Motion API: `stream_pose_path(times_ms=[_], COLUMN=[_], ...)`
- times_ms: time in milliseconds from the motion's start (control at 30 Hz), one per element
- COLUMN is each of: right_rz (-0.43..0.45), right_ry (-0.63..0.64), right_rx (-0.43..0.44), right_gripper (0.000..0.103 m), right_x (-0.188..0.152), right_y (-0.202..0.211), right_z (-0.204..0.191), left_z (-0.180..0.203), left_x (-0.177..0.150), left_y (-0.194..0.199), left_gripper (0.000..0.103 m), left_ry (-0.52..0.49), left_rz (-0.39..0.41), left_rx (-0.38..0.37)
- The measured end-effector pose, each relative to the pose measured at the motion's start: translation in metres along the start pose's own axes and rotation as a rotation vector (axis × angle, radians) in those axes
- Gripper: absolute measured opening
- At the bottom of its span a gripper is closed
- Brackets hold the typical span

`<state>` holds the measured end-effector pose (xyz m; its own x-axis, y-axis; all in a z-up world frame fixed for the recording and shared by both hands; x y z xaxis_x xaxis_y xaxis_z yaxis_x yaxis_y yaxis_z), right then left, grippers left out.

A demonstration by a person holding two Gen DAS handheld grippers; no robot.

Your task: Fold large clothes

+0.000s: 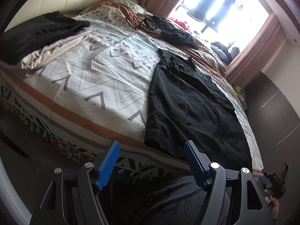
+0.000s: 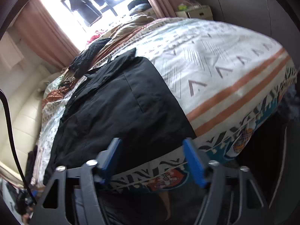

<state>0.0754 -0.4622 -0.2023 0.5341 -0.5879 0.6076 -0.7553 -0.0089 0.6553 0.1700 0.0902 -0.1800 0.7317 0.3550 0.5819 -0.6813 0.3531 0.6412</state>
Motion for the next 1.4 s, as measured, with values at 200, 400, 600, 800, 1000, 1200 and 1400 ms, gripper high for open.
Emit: stream_pose_path(times_ms=[200,400,600,800,1000,1200,1400], right_rz=[-0.020,-0.040,-0.056,-0.022,-0.007,-0.034,0.070], right_ry=[-0.131,-0.232,-0.312,-0.245,-0.225,-0.223,-0.202], right_rx=[0.011,0.015,0.187,0.344,0.325,0.253,0.274], right_gripper=[0.062,0.061,0.040,0.040,0.040,0.010,0.004], right_x=[-0.002,-0.001,0.002,0.018,0.015,0.003,0.011], right_y=[-0.028,-0.053,-0.070,-0.060,-0.067,-0.086,-0.062], right_z=[0.032,0.062,0.072,0.043,0.036,0.036,0.030], left_z=[0.006,0.010,0.017,0.010,0.001,0.003,-0.002], left_x=[0.000,0.004,0.011,0.013,0.009,0.011,0.021], left_y=[-0.021,-0.046,-0.064,-0.075,-0.086,-0.082,-0.061], left_gripper=[0.058,0.057,0.049,0.049,0.029,0.016,0.010], left_ry=[-0.012,0.000,-0.001,0.043,0.021,-0.002,0.110], left_rz=[-0.044,-0.084,-0.111,-0.133,-0.153,-0.126,-0.087], left_rx=[-0.015,0.001,0.006,-0.005,0.063,0.056,-0.046])
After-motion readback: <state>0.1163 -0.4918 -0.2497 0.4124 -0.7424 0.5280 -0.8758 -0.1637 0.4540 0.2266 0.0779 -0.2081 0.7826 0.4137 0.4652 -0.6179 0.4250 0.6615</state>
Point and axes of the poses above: each gripper's, at about its wrist camera, not at the fingertips, and y roughly against the way its jaws point, z to its right, x to its top, the point moved 5 cm from there along -y, roughly the way its jaws point, and after that the axes turned 2 degrees about y, right-handed, at the moved point
